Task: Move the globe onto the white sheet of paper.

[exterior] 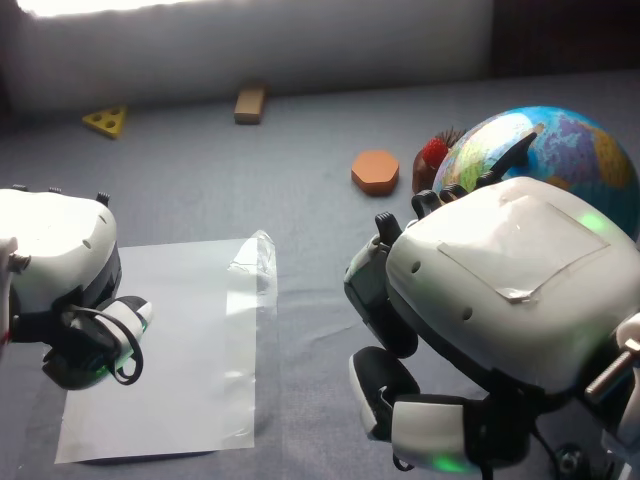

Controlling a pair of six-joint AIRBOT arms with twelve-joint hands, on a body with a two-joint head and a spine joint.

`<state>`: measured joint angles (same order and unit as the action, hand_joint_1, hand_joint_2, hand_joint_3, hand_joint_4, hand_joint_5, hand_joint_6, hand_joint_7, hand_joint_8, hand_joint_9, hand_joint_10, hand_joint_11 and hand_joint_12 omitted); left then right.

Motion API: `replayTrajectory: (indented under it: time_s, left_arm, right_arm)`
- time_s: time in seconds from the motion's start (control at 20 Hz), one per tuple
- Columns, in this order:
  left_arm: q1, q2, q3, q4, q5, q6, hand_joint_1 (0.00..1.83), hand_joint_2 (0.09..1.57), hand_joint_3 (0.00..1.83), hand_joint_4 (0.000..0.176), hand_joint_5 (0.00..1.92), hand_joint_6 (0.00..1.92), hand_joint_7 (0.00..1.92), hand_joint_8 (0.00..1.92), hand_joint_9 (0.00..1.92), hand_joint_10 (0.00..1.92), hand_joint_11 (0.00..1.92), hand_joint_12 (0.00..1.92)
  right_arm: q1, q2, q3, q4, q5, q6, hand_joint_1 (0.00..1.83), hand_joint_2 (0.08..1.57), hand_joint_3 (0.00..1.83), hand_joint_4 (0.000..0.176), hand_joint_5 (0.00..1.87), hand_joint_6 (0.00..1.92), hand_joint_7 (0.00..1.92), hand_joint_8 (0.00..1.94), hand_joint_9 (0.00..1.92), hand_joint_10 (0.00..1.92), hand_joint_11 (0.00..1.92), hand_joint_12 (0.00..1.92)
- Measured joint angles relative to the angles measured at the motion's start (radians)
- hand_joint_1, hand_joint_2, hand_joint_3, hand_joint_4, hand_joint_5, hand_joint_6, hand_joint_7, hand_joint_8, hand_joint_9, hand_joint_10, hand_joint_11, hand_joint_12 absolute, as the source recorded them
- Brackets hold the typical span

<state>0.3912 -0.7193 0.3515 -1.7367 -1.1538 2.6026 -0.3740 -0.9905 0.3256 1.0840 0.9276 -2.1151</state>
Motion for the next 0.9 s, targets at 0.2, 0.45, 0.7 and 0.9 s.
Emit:
replayTrajectory:
  time_s: [0.2, 0.45, 0.7, 0.9]
  left_arm:
    - [-0.011, 0.000, 0.000, -0.041, -0.011, 0.020, 0.00, 1.21, 0.04, 0.000, 0.00, 0.00, 0.00, 0.00, 0.00, 0.00, 0.00, 0.00]
    - [0.011, 0.000, -0.010, -0.021, -0.013, 0.018, 0.00, 1.21, 0.03, 0.000, 0.00, 0.00, 0.00, 0.00, 0.00, 0.00, 0.00, 0.00]
    - [0.178, 0.000, -0.031, 0.146, -0.026, -0.185, 0.00, 1.21, 0.03, 0.000, 0.00, 0.00, 0.00, 0.00, 0.00, 0.00, 0.00, 0.00]
    - [0.359, -0.042, -0.042, 0.267, -0.057, -0.395, 0.00, 1.21, 0.02, 0.000, 0.00, 0.00, 0.00, 0.00, 0.00, 0.00, 0.00, 0.00]
  right_arm:
    - [-0.005, 0.000, 0.000, 0.001, -0.003, -0.003, 0.00, 1.28, 0.07, 0.000, 0.00, 0.00, 0.00, 0.00, 0.00, 0.00, 0.00, 0.00]
    - [-0.021, 0.013, -0.008, -0.042, -0.027, -0.003, 0.00, 1.27, 0.05, 0.000, 0.00, 0.00, 0.00, 0.00, 0.00, 0.00, 0.00, 0.00]
    - [-0.084, 0.082, -0.008, -0.100, -0.216, 0.014, 0.00, 1.27, 0.05, 0.000, 0.00, 0.00, 0.00, 0.00, 0.00, 0.00, 0.00, 0.00]
    - [-0.191, 0.182, -0.009, -0.476, -0.382, 0.271, 0.00, 1.26, 0.04, 0.000, 0.00, 0.00, 0.00, 0.00, 0.00, 0.00, 0.00, 0.00]
